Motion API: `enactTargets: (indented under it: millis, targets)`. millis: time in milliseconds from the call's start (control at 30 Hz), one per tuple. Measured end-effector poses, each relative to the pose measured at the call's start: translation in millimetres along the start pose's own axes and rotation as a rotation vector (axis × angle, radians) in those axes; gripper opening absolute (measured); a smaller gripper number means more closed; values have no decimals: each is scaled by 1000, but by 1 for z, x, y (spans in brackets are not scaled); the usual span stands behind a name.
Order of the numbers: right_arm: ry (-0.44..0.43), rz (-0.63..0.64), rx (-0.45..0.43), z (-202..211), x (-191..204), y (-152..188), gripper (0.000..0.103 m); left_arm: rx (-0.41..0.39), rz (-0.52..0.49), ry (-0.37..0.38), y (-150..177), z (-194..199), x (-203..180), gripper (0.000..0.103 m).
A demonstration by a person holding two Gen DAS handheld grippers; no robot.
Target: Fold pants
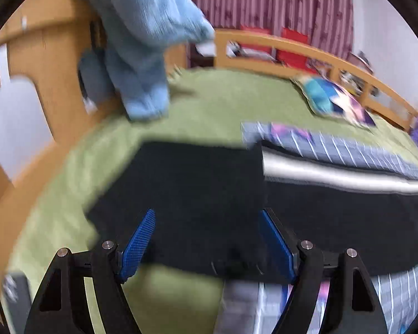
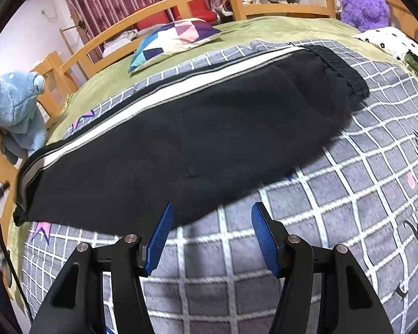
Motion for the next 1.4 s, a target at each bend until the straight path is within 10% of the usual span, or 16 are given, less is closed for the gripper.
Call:
enactTargets:
  millis: [200, 467, 533, 600, 667, 833, 967, 1167, 1400]
  targets:
    - [11, -15, 24, 3, -15, 15, 58, 147, -27, 13, 64, -21, -4, 77]
    - [11, -40, 40, -6, -18, 23, 58, 43, -56, -1, 37, -30, -27, 77]
    - [17, -35, 41, -8, -16, 23, 58, 47, -116, -40, 28, -42, -33, 64]
    - [20, -27, 39, -11, -13, 22, 58, 54, -178, -36, 17, -53, -34, 26]
    - [28, -26, 37, -13, -13, 22, 58, 17, -180, -63, -5, -55, -23, 22]
    - [31, -39, 30, -16, -15, 22, 58, -135, -95, -280, -93, -49, 44, 29]
    - [37, -32, 27, -19, -10, 18, 58, -195, -33, -425, -131, -28, 81, 67]
    - [17, -55, 15, -14, -8, 11, 58, -157, -22, -298, -107, -4, 67, 68]
    - [-2, -66, -3, 1, -15, 6, 58, 72, 124, 120, 12, 4, 4, 68]
Point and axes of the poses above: each gripper's, at about its wrist camera, not at the fingertips, and z roughly against the way its jaws point, x to its left, y to its underside, the point moved 10 cm from there along -z, roughly the way its jaws point, and after that the axes turned 1 degree about z, right-handed, at the moved point
